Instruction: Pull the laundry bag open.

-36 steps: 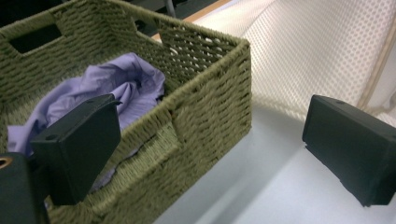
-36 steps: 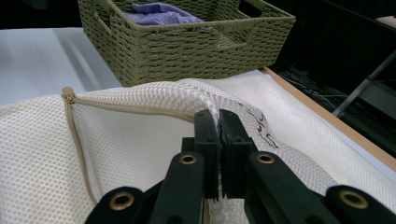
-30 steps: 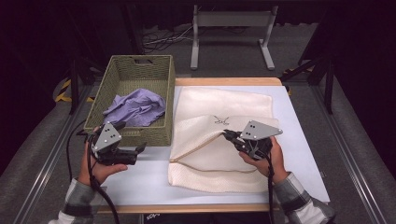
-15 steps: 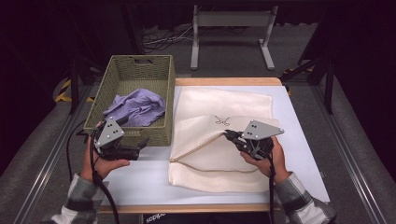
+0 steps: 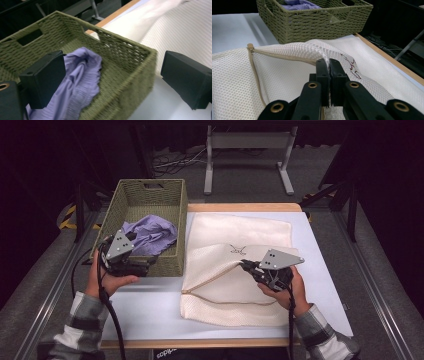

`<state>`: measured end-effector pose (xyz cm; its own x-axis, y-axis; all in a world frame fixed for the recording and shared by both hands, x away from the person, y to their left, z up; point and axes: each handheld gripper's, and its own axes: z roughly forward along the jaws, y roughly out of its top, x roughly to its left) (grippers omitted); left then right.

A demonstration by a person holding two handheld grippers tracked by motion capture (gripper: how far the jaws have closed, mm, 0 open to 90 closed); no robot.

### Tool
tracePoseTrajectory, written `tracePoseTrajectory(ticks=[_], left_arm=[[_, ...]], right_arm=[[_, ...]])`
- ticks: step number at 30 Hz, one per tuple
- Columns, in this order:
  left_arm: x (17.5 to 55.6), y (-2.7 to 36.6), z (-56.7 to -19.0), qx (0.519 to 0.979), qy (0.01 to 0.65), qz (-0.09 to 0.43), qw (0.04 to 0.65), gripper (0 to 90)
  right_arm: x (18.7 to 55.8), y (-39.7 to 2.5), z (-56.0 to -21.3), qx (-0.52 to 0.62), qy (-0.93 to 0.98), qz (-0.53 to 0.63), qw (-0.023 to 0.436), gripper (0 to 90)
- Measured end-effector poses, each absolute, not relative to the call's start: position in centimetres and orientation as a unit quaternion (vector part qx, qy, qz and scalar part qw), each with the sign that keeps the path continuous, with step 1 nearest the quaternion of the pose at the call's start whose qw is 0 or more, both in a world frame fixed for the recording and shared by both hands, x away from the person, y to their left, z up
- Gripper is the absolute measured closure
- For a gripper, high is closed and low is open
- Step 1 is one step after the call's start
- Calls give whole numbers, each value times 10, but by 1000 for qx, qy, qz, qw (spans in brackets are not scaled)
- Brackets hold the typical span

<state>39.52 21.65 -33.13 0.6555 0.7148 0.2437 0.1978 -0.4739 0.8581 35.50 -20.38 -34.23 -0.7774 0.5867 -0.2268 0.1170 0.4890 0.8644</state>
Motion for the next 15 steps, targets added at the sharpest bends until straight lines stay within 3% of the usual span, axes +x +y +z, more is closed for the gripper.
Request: tracePoseTrajectory(ticks=[15], left_arm=[[438, 213, -323, 821, 301, 296, 385, 66]], right_arm=[[354, -204, -344, 213, 826, 456, 253, 874]])
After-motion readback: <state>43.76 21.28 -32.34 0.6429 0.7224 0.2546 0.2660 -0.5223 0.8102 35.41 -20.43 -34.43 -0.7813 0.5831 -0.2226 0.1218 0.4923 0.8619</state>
